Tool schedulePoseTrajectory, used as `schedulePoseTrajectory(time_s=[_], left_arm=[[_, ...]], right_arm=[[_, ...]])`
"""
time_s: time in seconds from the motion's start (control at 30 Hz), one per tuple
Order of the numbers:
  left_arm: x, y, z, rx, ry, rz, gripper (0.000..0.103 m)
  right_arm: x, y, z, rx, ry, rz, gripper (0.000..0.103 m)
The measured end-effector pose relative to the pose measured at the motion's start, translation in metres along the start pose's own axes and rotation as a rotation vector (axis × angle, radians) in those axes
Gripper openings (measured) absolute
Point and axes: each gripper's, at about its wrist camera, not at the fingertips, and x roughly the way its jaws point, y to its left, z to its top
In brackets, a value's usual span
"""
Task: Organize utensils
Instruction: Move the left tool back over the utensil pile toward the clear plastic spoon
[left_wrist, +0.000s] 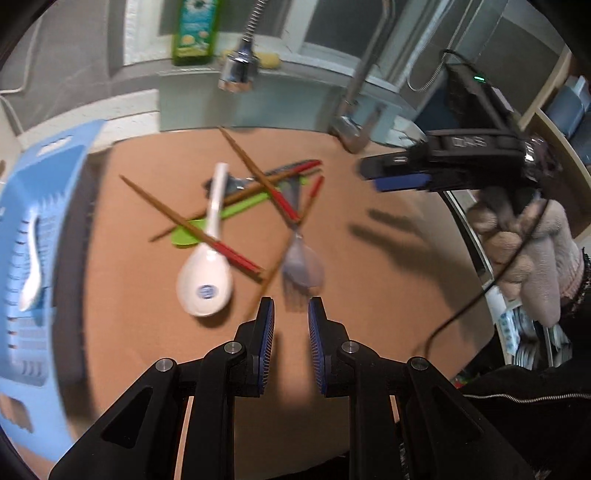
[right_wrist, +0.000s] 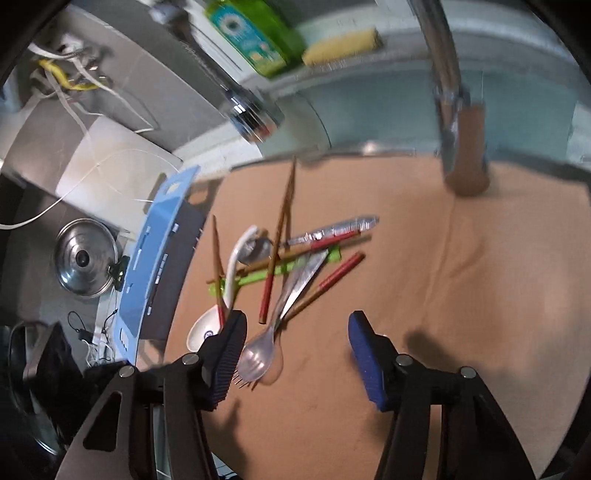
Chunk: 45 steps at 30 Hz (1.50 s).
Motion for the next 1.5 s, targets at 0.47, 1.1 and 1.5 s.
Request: schedulePoseTrajectory(time_s=[0.47,1.1,1.5], left_arm=[[0.076,-0.011,0.056,-0.022,0.148,0.016,0.045],[0.099,-0.011,0.056,0.003,0.207,0.048,0.028],[0.099,-0.059,0.038,-0.021,0.203,-0.091,0.014]], right_arm=[[0.011,-0.029,-0.005,0.175,0.016,0.064,0.041],[-0.04,-0.077,-0.021,0.257,-0.073,0.047,0.041],[-0.02,-0.073,-0.029,0.258,-0.021,0.065,0.041]])
